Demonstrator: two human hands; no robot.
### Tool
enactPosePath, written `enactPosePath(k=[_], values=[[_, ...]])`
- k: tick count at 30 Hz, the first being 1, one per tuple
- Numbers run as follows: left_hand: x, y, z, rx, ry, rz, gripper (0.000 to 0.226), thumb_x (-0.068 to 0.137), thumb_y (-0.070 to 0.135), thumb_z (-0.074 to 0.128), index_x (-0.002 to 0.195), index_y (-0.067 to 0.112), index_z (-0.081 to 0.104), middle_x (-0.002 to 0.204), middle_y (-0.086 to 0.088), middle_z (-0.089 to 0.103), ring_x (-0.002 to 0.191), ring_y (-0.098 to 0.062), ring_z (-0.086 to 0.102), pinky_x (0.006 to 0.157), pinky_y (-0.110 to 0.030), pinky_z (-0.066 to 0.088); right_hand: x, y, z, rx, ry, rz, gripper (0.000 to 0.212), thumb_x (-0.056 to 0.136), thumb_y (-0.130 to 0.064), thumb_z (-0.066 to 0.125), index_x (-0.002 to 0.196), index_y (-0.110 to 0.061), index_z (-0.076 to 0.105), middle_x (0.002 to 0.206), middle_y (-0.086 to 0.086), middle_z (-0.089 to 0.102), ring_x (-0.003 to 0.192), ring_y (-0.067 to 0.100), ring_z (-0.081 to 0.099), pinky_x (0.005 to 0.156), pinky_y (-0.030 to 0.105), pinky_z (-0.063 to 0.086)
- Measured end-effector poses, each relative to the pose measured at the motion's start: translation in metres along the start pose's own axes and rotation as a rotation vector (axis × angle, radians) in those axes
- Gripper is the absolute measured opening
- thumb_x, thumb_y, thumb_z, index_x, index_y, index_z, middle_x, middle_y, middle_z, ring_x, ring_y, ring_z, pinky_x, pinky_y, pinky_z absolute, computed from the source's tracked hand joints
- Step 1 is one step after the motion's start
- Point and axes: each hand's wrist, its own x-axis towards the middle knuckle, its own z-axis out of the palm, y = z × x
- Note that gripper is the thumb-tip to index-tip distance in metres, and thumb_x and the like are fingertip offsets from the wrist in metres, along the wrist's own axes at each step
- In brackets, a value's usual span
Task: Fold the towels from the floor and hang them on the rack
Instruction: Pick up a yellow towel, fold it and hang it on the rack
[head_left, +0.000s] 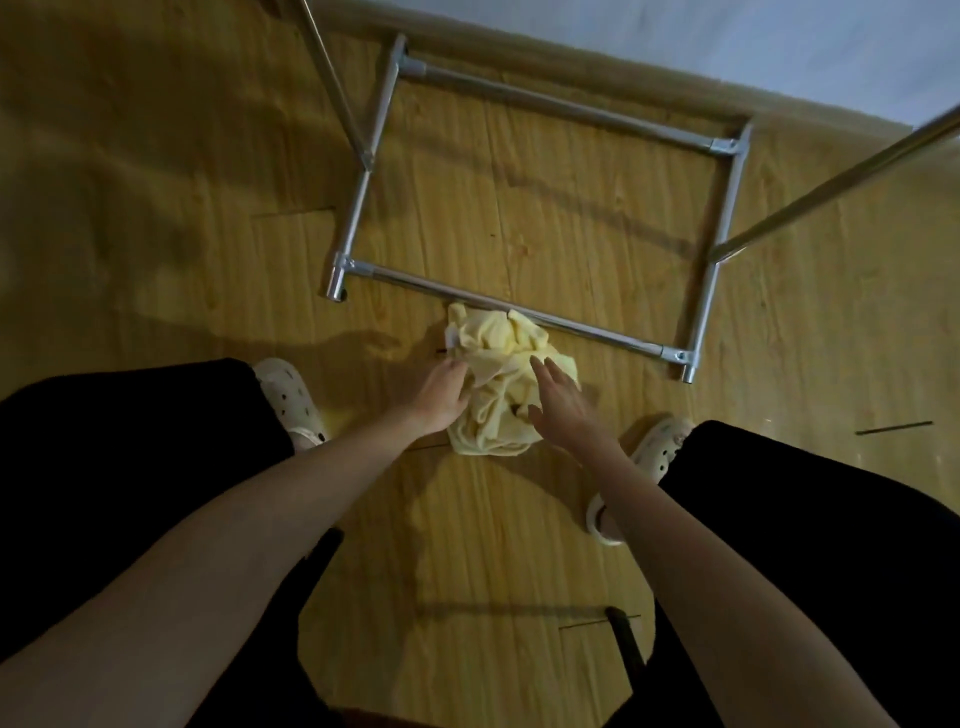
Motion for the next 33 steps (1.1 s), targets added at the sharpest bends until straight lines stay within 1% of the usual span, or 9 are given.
enactPosePath(k=[6, 11, 15, 18, 20, 22, 26, 29, 33], values=[[0.035, 0.005, 0.028, -0.022, 0.109, -0.013, 0.031, 0.091, 0.018, 0.058, 0.121, 0.008, 0.060, 0.127, -0.006, 0.059, 0.117, -0.027, 0.054, 0.095, -0.034, 0.040, 0.033, 0.008, 0.020, 0.037, -0.033, -0.051, 0.074, 0.092, -0.011, 0.053, 0.152, -0.012, 0.011, 0.155, 0.017, 0.025, 0.139, 0.031, 0.030, 0.104, 0.039, 0.037], [0.044, 0.004, 0.035, -0.172, 0.216, -0.001, 0.019, 0.091, 0.008, 0.053, 0.099, 0.004, 0.069, 0.105, -0.012, 0.066, 0.100, -0.028, 0.060, 0.084, -0.036, 0.046, 0.046, 0.006, 0.021, -0.002, -0.053, -0.065, 0.072, 0.091, -0.009, 0.052, 0.152, -0.016, 0.014, 0.142, 0.016, 0.043, 0.121, 0.031, 0.049, 0.079, 0.032, 0.042], [0.028, 0.002, 0.024, -0.278, 0.291, 0.038, 0.014, 0.093, 0.003, 0.052, 0.091, -0.003, 0.064, 0.089, -0.016, 0.065, 0.086, -0.030, 0.060, 0.072, -0.023, 0.036, 0.050, -0.004, 0.011, 0.056, -0.025, -0.114, 0.073, 0.089, -0.010, 0.057, 0.150, -0.025, 0.021, 0.127, 0.014, 0.051, 0.108, 0.030, 0.055, 0.074, 0.030, 0.040], [0.007, -0.001, 0.011, -0.272, 0.327, 0.181, 0.014, 0.091, -0.002, 0.051, 0.093, -0.005, 0.064, 0.088, -0.016, 0.066, 0.081, -0.023, 0.059, 0.074, -0.015, 0.034, 0.047, -0.017, 0.002, 0.040, 0.020, -0.135, 0.044, 0.090, -0.016, 0.058, 0.133, -0.018, 0.045, 0.119, 0.011, 0.053, 0.104, 0.028, 0.057, 0.070, 0.030, 0.039], [-0.007, -0.004, 0.004, -0.220, 0.344, 0.218, 0.017, 0.092, 0.001, 0.049, 0.096, -0.002, 0.064, 0.092, -0.014, 0.066, 0.088, -0.026, 0.059, 0.080, -0.027, 0.043, 0.040, -0.025, -0.004, 0.040, 0.055, -0.162, 0.025, 0.092, -0.020, 0.058, 0.115, -0.012, 0.055, 0.112, 0.011, 0.054, 0.096, 0.028, 0.058, 0.068, 0.030, 0.038], [-0.024, -0.001, -0.004, -0.177, 0.374, 0.209, 0.016, 0.094, 0.003, 0.048, 0.097, -0.001, 0.064, 0.095, -0.014, 0.064, 0.094, -0.029, 0.056, 0.079, -0.037, 0.045, 0.028, -0.033, -0.011, 0.053, 0.075, -0.210, 0.016, 0.089, -0.020, 0.061, 0.101, -0.011, 0.058, 0.105, 0.010, 0.056, 0.092, 0.027, 0.057, 0.068, 0.031, 0.040], [-0.062, 0.014, -0.029, -0.171, 0.482, 0.208, 0.015, 0.096, 0.008, 0.050, 0.097, 0.003, 0.064, 0.097, -0.010, 0.059, 0.096, -0.024, 0.053, 0.075, -0.024, 0.036, -0.012, -0.049, -0.031, 0.062, 0.106, -0.296, 0.011, 0.081, -0.019, 0.066, 0.085, -0.015, 0.056, 0.095, 0.006, 0.063, 0.090, 0.025, 0.058, 0.071, 0.036, 0.045], [-0.092, 0.032, -0.054, -0.182, 0.577, 0.257, 0.013, 0.096, 0.011, 0.051, 0.095, 0.007, 0.064, 0.093, -0.006, 0.059, 0.091, -0.020, 0.054, 0.073, -0.026, 0.041, -0.049, -0.066, -0.053, 0.121, 0.162, -0.381, 0.016, 0.078, -0.018, 0.065, 0.077, -0.017, 0.050, 0.079, 0.002, 0.060, 0.076, 0.023, 0.058, 0.064, 0.037, 0.045], [-0.136, 0.057, -0.087, -0.191, 0.686, 0.323, 0.023, 0.096, 0.017, 0.043, 0.098, 0.006, 0.063, 0.095, -0.005, 0.059, 0.091, -0.015, 0.053, 0.077, -0.020, 0.037, -0.095, -0.083, -0.089, 0.182, 0.283, -0.462, 0.015, 0.075, -0.023, 0.058, 0.070, -0.016, 0.045, 0.063, 0.000, 0.053, 0.060, 0.018, 0.048, 0.056, 0.032, 0.037]])
